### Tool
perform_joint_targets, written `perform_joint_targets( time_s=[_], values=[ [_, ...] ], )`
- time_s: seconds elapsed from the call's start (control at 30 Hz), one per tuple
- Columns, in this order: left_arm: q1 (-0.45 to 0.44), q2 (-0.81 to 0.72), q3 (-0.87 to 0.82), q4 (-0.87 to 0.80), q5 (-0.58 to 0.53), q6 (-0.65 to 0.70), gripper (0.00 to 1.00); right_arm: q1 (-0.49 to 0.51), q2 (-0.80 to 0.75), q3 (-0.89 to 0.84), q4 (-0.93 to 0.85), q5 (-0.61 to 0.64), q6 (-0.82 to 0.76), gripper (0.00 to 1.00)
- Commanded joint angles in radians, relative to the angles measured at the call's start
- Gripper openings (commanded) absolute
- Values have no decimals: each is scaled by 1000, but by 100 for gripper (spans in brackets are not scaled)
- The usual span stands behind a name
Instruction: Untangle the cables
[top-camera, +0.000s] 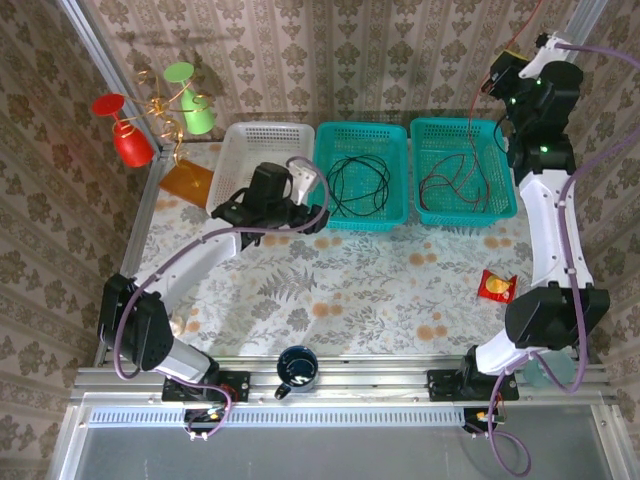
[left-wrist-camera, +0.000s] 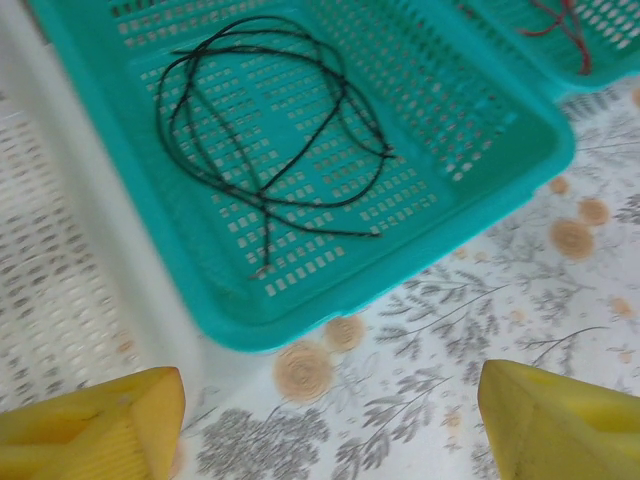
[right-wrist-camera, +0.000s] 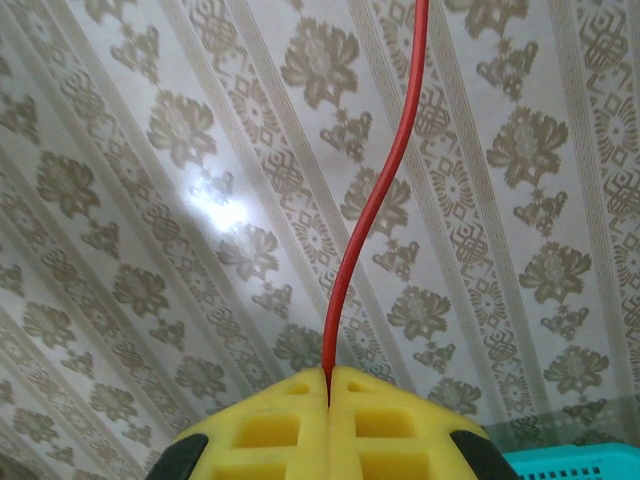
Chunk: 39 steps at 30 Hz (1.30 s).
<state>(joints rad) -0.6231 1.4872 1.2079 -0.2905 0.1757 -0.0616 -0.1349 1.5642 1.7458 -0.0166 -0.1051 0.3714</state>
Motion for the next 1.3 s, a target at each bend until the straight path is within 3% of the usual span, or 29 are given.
perform_joint_targets(
  time_s=[0.0,0.23,0.47,0.73,1.07,1.17,1.27],
  values=[
    [-36,-18,-1,110,31,-48,78,6,14,-4,63,35,-80,0],
    [-100,85,129,175,72,-84,78,25,48,-138,-26,98,-93,0],
    [-112,225,271,194,122,-100,78,78,179,-252,-175,266,-126,0],
    [-138,336,358,228,134,-147,77,78,466,4,-557,240,-111,0],
    [-178,416,397,217,133,-167,76,63,714,234,-806,152,-92,0],
    [-181,416,389,213,136,-170,76,54,738,278,-847,133,-85,10],
    [-184,410,373,211,134,-171,76,36,718,301,-863,101,-68,35]
  ],
)
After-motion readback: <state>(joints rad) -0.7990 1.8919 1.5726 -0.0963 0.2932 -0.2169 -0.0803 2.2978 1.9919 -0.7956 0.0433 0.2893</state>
